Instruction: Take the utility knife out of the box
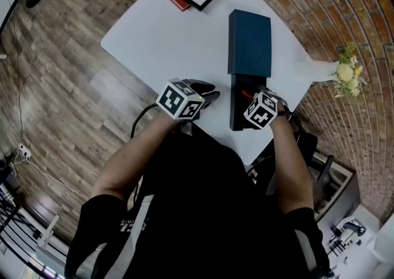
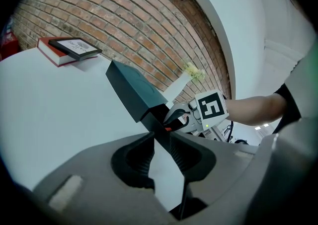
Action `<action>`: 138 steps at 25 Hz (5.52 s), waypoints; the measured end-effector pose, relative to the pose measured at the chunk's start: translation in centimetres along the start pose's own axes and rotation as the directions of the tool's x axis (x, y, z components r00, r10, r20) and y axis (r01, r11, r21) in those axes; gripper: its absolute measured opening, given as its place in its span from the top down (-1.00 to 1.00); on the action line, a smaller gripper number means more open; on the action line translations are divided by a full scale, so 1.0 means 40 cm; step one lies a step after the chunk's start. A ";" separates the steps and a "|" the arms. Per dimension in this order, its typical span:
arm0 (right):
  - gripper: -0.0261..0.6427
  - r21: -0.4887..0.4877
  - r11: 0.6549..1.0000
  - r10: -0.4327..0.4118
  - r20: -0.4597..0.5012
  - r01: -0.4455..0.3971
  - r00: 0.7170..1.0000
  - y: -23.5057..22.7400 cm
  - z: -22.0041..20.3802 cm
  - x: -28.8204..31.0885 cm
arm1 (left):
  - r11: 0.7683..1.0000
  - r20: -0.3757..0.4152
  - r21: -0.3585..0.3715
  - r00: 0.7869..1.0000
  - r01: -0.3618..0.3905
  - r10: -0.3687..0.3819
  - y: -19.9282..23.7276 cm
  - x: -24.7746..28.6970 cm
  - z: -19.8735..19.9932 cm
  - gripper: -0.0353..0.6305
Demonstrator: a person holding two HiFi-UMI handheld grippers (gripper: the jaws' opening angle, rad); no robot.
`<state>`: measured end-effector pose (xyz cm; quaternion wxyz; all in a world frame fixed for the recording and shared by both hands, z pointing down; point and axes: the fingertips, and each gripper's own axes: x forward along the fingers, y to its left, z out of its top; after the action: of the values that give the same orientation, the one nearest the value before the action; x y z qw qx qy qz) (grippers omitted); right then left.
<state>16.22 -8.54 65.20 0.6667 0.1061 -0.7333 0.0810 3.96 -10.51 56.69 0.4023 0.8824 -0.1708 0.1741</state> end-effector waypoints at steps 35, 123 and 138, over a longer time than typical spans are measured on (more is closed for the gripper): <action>0.76 -0.080 0.978 -0.156 0.341 0.194 0.927 0.053 0.201 -0.214 | 0.987 0.022 -0.017 0.987 0.158 -0.158 -0.073 0.071 0.081 0.49; 0.74 0.656 0.728 -0.677 0.644 0.199 0.356 0.117 -0.371 -0.789 | 0.846 0.181 0.523 0.957 0.102 -0.228 -0.717 0.074 0.333 0.83; 0.92 0.736 0.631 -0.775 0.599 0.245 0.200 0.056 -0.449 -0.993 | 0.838 0.303 0.537 0.949 -0.096 -0.085 -0.683 -0.056 0.520 0.83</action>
<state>36.40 0.18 27.50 0.1030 0.5433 -0.8320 -0.0446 17.58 -9.27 25.10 0.1017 0.9758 -0.1788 0.0740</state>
